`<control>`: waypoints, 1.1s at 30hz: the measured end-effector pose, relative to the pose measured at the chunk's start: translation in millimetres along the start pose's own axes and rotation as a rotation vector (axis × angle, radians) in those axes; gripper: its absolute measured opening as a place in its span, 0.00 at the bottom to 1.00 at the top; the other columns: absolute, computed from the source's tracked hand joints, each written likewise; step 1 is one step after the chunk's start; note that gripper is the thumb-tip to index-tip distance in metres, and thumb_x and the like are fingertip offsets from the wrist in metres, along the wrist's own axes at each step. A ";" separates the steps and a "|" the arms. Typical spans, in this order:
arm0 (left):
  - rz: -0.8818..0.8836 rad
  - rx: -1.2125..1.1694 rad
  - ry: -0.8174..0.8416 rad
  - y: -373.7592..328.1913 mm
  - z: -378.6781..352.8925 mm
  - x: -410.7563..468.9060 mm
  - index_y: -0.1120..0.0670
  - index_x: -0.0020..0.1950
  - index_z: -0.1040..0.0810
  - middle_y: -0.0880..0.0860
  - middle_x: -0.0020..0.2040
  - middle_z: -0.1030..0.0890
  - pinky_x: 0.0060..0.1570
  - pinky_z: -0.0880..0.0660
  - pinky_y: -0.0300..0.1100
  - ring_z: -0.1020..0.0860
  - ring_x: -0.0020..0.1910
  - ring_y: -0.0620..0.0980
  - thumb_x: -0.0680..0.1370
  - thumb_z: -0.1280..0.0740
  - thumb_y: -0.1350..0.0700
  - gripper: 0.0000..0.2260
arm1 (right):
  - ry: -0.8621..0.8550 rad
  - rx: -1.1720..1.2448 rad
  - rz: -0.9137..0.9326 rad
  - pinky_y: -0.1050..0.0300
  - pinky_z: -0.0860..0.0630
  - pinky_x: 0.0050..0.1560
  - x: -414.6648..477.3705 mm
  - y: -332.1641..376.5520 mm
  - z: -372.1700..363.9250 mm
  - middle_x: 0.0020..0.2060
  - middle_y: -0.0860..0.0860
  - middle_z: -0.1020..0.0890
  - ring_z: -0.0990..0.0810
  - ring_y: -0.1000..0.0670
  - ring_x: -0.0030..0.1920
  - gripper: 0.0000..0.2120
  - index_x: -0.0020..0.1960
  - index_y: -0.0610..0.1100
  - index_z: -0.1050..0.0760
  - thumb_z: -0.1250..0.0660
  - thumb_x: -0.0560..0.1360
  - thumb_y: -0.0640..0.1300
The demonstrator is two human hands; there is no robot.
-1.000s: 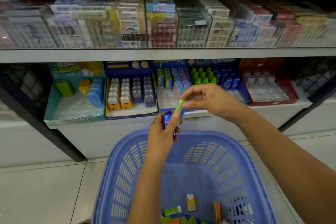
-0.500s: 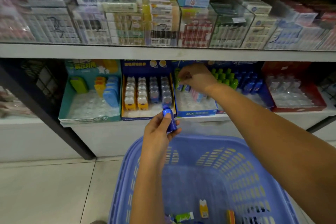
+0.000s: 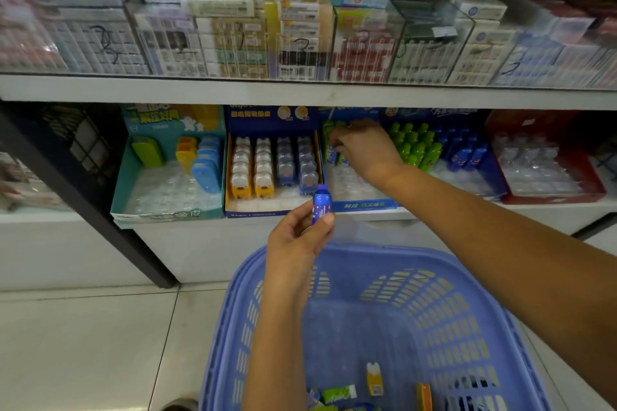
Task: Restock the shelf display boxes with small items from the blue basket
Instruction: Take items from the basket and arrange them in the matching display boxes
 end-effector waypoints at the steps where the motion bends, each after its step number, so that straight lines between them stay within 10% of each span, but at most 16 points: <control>1: -0.013 0.040 -0.011 -0.5 -1.7 -1.7 0.49 0.51 0.20 0.51 0.46 0.15 0.51 0.21 0.41 0.18 0.49 0.49 0.73 0.28 0.62 0.11 | 0.034 0.010 -0.007 0.52 0.30 0.49 1.2 0.4 1.4 0.49 0.40 0.20 0.26 0.39 0.54 0.09 0.56 0.42 0.23 0.37 0.76 0.40; 7: -0.228 0.265 -0.064 -13.3 -19.4 -12.3 0.47 0.49 0.22 0.46 0.47 0.17 0.40 0.24 0.29 0.19 0.42 0.37 0.70 0.26 0.64 0.15 | -0.045 0.497 -0.170 0.57 0.26 0.47 -44.0 -3.2 37.8 0.45 0.45 0.18 0.21 0.46 0.45 0.08 0.53 0.40 0.22 0.37 0.77 0.39; 11: -0.408 0.413 -0.091 -14.3 -40.8 -25.4 0.48 0.50 0.23 0.47 0.49 0.19 0.47 0.23 0.34 0.21 0.46 0.39 0.70 0.26 0.64 0.15 | 0.092 1.205 -0.498 0.62 0.21 0.35 -104.8 -9.1 46.7 0.37 0.45 0.18 0.20 0.53 0.31 0.08 0.46 0.38 0.21 0.30 0.74 0.44; 15: -0.575 0.575 -0.043 -7.6 -75.2 -38.4 0.43 0.50 0.27 0.44 0.50 0.22 0.51 0.26 0.31 0.23 0.48 0.39 0.72 0.27 0.63 0.17 | 0.104 1.381 -0.592 0.59 0.17 0.38 -144.2 -17.6 59.5 0.32 0.49 0.17 0.18 0.51 0.33 0.04 0.41 0.40 0.20 0.26 0.69 0.38; 22: -0.604 0.651 0.086 15.9 -132.2 -27.3 0.49 0.60 0.27 0.45 0.55 0.25 0.54 0.27 0.33 0.25 0.51 0.37 0.74 0.29 0.62 0.18 | -0.020 1.198 -0.605 0.63 0.19 0.41 -160.2 -82.9 78.1 0.40 0.42 0.16 0.17 0.52 0.38 0.09 0.45 0.41 0.19 0.23 0.65 0.38; 26: -0.605 1.110 0.329 44.6 -171.7 -12.6 0.55 0.73 0.36 0.49 0.68 0.31 0.62 0.37 0.31 0.32 0.65 0.42 0.78 0.34 0.54 0.24 | -0.123 0.791 -0.543 0.77 0.29 0.35 -141.3 -146.7 86.9 0.38 0.47 0.17 0.22 0.59 0.35 0.12 0.48 0.42 0.19 0.23 0.66 0.41; 33: -0.571 1.718 0.557 89.7 -182.8 13.1 0.57 0.78 0.52 0.54 0.79 0.49 0.75 0.54 0.41 0.50 0.77 0.51 0.81 0.41 0.51 0.30 | 0.101 0.484 -0.432 0.74 0.34 0.36 -88.4 -203.7 51.1 0.52 0.45 0.18 0.22 0.49 0.48 0.16 0.55 0.42 0.20 0.25 0.68 0.43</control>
Point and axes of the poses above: each hand's wrist, its own x-axis towards the middle knuckle, its own z-axis out of the back of the hand, y = z × x, the point moved 6 cm from there along x, towards the middle knuckle
